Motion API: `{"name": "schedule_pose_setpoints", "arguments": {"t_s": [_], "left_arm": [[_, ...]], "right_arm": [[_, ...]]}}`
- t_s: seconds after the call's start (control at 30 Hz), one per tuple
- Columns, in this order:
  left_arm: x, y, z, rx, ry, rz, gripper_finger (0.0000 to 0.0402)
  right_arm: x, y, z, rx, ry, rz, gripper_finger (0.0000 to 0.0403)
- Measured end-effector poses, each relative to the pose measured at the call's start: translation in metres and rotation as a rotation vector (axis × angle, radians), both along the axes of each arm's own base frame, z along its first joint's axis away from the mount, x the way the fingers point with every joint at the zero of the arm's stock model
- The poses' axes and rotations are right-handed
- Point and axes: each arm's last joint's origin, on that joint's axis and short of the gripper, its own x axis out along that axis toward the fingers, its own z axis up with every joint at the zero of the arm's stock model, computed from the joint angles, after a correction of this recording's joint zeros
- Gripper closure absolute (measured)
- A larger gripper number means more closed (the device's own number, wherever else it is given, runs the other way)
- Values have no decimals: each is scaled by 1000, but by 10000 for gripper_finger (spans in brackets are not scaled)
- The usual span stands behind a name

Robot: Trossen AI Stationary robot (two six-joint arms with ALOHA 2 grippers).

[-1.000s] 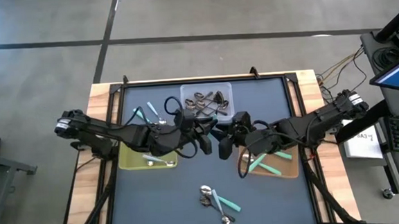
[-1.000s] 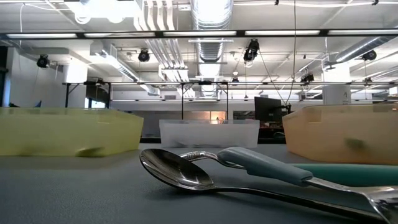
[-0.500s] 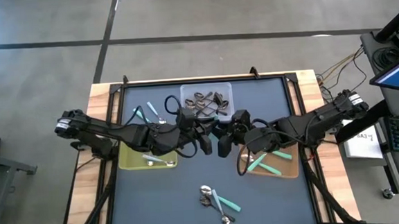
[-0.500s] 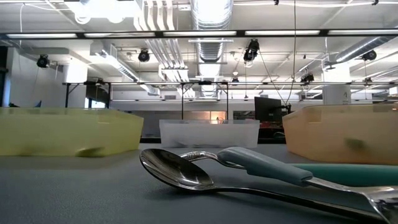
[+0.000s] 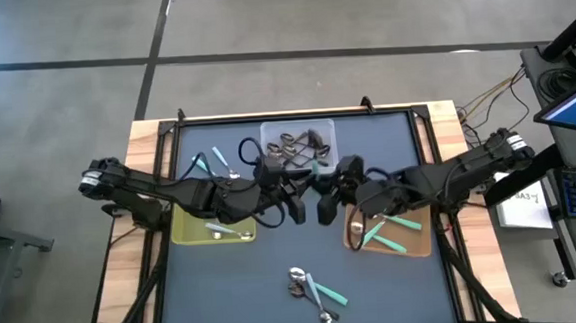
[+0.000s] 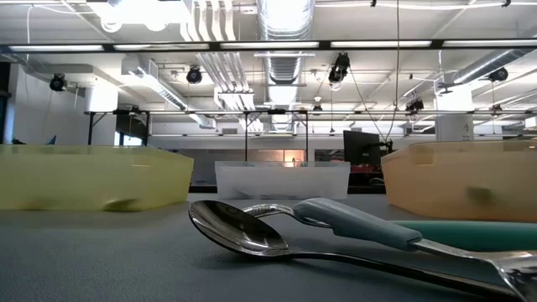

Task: Sort silverware by color (type)
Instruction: Put the green spoon into the orange bin

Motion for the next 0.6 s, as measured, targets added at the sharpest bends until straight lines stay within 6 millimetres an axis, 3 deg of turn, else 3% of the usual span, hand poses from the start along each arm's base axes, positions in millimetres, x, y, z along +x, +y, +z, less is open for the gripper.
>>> {"name": "schedule_pose_setpoints", "arguments": {"t_s": [0.13,0.3,0.43,0.6], "left_arm": [[-1,0,-1,40,40,-19,301],[-9,3,-4,92,138,-9,261],[-14,4,-10,91,211,-7,248],[-17,5,-14,72,251,5,248]], "right_arm": [[-22,-9,14,-21,10,-23,365],[-69,-22,19,44,158,-15,365],[-101,-20,-6,213,447,-14,365],[-116,5,-53,333,840,20,365]]}}
